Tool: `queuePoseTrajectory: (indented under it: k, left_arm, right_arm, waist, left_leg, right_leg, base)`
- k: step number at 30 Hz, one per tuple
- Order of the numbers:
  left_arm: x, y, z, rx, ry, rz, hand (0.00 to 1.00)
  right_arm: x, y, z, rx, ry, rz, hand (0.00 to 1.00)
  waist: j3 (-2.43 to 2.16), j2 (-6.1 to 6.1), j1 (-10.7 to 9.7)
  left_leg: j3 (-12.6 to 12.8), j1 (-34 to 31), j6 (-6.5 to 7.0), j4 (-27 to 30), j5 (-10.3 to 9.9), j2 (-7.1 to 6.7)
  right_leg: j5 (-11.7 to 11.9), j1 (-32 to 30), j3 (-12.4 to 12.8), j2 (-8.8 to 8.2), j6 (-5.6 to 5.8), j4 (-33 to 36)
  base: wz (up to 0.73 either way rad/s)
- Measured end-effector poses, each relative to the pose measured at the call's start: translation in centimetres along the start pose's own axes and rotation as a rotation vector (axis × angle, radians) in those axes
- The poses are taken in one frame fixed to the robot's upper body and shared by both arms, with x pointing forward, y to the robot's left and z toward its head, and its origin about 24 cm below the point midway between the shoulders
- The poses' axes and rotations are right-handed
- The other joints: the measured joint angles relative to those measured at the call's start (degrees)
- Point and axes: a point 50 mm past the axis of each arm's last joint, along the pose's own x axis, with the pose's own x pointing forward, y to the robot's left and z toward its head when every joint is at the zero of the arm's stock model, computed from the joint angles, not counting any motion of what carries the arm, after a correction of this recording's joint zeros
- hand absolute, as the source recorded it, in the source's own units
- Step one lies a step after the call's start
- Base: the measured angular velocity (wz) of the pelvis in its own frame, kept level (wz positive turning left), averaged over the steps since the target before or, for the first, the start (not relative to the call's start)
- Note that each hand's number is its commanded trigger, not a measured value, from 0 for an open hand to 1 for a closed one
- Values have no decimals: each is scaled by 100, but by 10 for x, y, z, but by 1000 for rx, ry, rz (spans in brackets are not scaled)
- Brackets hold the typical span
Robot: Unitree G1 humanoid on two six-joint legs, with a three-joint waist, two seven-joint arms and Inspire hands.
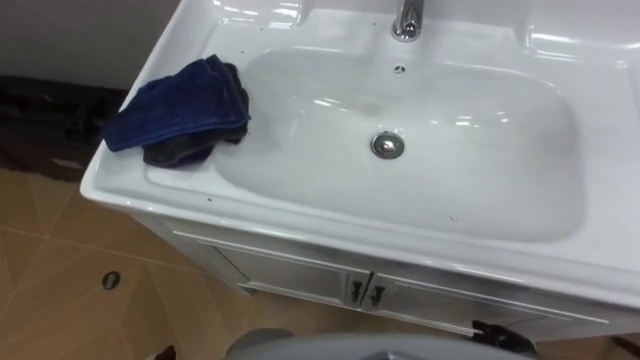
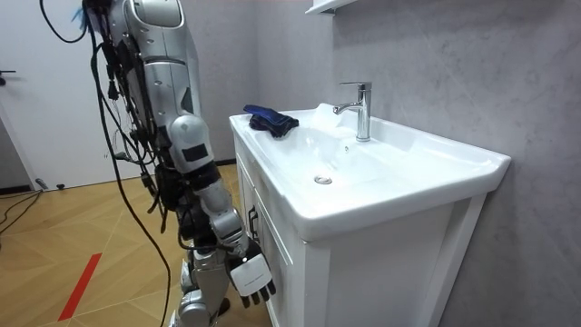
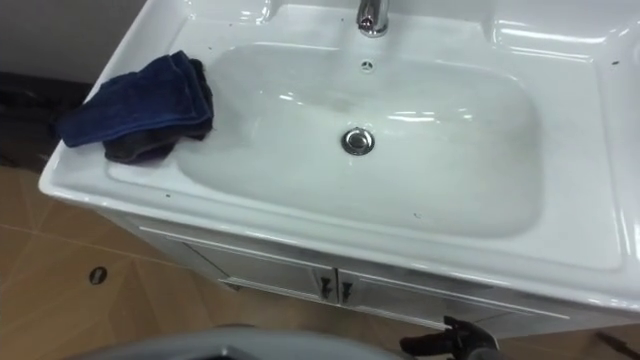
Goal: Wipe basin
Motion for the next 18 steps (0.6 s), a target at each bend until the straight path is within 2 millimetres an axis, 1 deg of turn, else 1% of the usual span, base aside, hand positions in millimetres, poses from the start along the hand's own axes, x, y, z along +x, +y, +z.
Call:
queuePoseTrajectory:
  k: [6, 13, 15, 18]
  left_arm:
    - [1, -1, 4, 40, -3, -15, 0]
    - [1, -2, 7, 47, -10, -28, 0]
    - [2, -1, 9, 55, -10, -32, 0]
    - [2, -1, 9, 61, -3, -40, 0]
  right_arm:
    - [0, 1, -2, 1, 7, 1, 0]
    - [1, 2, -1, 0, 6, 4, 0]
    - [1, 3, -1, -9, 7, 9, 0]
    - [1, 3, 0, -12, 8, 17, 0]
  waist:
    - [1, -7, -2]
    - [-3, -24, -27]
    - [-17, -50, -34]
    - [-24, -72, -36]
  left_leg:
    - [66, 0, 0, 38, -2, 41]
    - [100, -21, 0, 47, -2, 51]
    - [102, -43, 0, 48, -2, 48]
    - [102, -71, 4, 73, -4, 43]
  right_leg:
    - [32, -11, 66, 29, -19, 0]
    - [39, -18, 116, 38, -22, 6]
    - [39, -36, 120, 36, -22, -22]
    - [37, -51, 122, 33, -19, -38]
  base:
    - [-5]
    - [-3]
    - [0]
    - [0]
